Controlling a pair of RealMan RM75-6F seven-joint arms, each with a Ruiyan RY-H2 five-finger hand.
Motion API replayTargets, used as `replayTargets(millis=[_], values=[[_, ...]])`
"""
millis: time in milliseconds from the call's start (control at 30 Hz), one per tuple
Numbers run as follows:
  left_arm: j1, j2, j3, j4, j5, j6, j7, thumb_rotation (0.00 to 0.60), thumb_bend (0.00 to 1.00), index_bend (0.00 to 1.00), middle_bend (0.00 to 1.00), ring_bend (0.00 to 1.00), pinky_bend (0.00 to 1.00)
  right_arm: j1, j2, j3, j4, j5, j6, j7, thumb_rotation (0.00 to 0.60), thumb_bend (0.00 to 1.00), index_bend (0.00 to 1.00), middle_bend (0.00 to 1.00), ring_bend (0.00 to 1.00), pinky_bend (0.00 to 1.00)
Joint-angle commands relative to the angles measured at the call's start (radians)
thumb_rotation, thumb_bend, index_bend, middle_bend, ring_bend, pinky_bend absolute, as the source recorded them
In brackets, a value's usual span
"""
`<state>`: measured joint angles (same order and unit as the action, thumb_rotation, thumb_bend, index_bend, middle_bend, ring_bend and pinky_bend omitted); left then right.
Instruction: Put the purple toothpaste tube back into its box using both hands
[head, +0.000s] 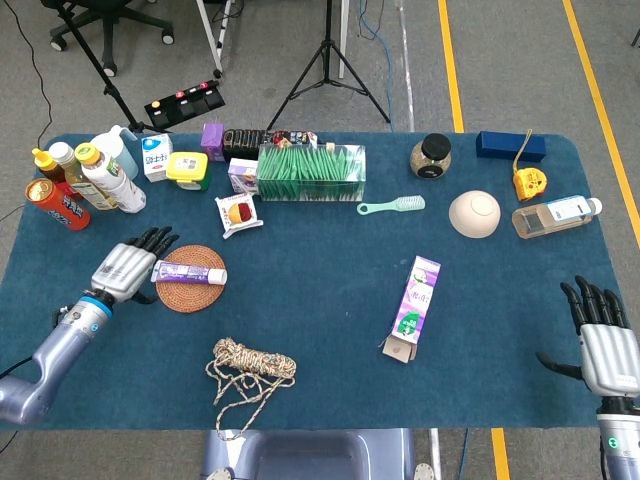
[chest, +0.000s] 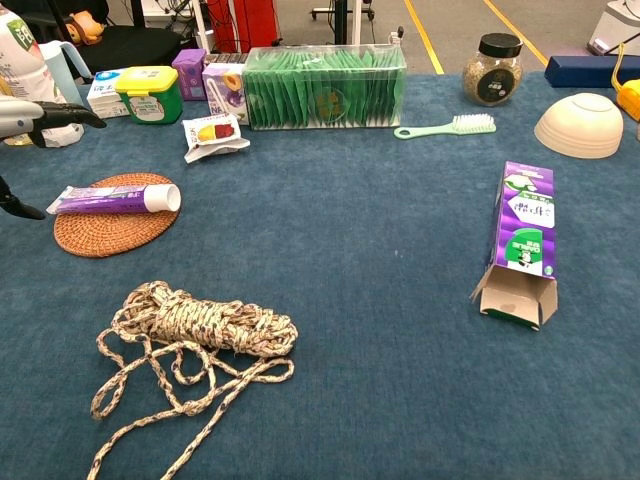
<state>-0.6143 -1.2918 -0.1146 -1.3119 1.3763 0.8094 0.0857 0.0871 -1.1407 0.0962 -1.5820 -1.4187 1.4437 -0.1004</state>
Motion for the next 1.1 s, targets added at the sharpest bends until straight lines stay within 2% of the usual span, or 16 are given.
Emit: replayTargets(millis=[33, 133, 333, 1100], values=[[-0.013, -0.012, -0.002, 0.011, -0.016, -0.012, 0.016, 0.6, 0.1, 0.17, 0.05, 0.02, 0.27, 0.001, 0.0, 0.0, 0.001, 0.003, -0.003, 0.002, 0.498, 0.0, 0.0, 0.0, 0.0, 0.0], [-0.024, -0.023, -0.004, 0.015, -0.033, -0.017, 0.034, 0.6, 0.12, 0.24, 0.1, 0.07, 0.3, 0.003, 0.001, 0.0, 0.0, 0.004, -0.008, 0.005, 0.498, 0.0, 0.0, 0.0, 0.0, 0.0], [-0.044, -0.044, -0.003, 0.019, -0.085, -0.039, 0.087, 0.6, 0.17, 0.29, 0.15, 0.11, 0.36, 0.007, 0.0, -0.003, -0.004, -0.001, -0.013, 0.004, 0.5, 0.0, 0.0, 0.0, 0.0, 0.0], [-0.098, -0.133, -0.008, 0.07, -0.195, -0.054, 0.152, 0.6, 0.18, 0.3, 0.15, 0.13, 0.39, 0.013, 0.002, -0.011, -0.011, -0.01, -0.023, 0.018, 0.501, 0.0, 0.0, 0.0, 0.0, 0.0]])
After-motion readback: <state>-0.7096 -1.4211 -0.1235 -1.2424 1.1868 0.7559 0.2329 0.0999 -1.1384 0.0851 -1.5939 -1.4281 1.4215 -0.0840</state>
